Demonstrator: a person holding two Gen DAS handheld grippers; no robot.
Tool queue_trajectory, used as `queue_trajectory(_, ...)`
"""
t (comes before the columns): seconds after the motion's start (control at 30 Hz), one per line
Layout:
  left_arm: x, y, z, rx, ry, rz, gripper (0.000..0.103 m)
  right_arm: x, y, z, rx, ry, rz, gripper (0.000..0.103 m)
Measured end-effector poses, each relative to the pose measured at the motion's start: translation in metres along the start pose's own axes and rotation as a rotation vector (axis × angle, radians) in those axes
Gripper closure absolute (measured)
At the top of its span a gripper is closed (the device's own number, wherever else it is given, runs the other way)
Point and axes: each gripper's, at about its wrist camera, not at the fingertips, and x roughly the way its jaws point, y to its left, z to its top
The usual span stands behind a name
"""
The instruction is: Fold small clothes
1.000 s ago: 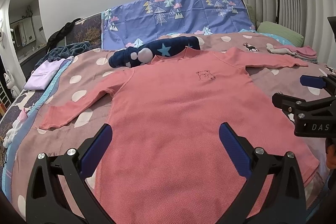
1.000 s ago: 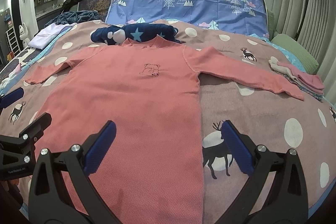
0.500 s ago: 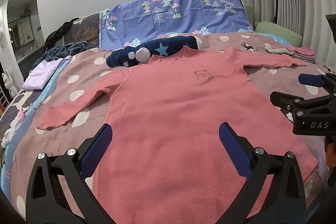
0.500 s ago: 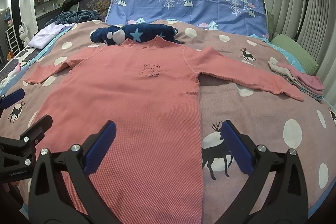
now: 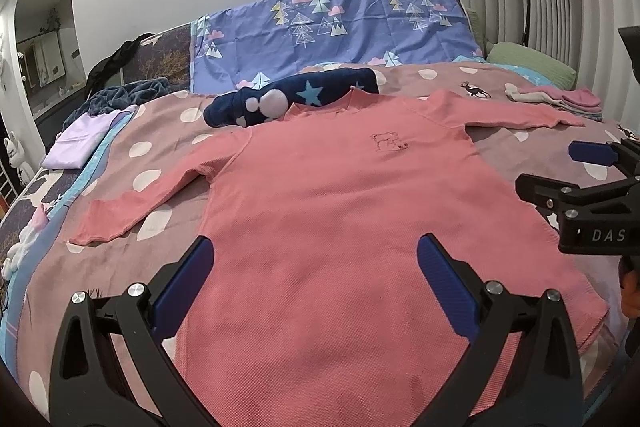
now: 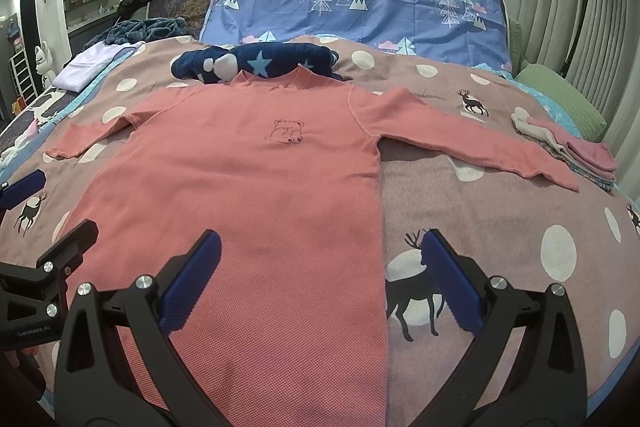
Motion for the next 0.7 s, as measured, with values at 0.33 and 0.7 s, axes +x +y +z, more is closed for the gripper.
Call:
queue_trajectory(0.33, 0.0029, 0.0064, -0.0056, -0.023, 0.017, 0.002, 0.001, 0.0055, 0.0007, -0.0036, -0.001, 0.02, -0.002, 0.002)
queue_trajectory(0.7, 0.0035, 0.0048, -0.0074, -0.017, 0.015, -0.003, 0.001, 0.0067, -0.0006, -0.0042, -0.001, 0.024, -0.005, 0.002)
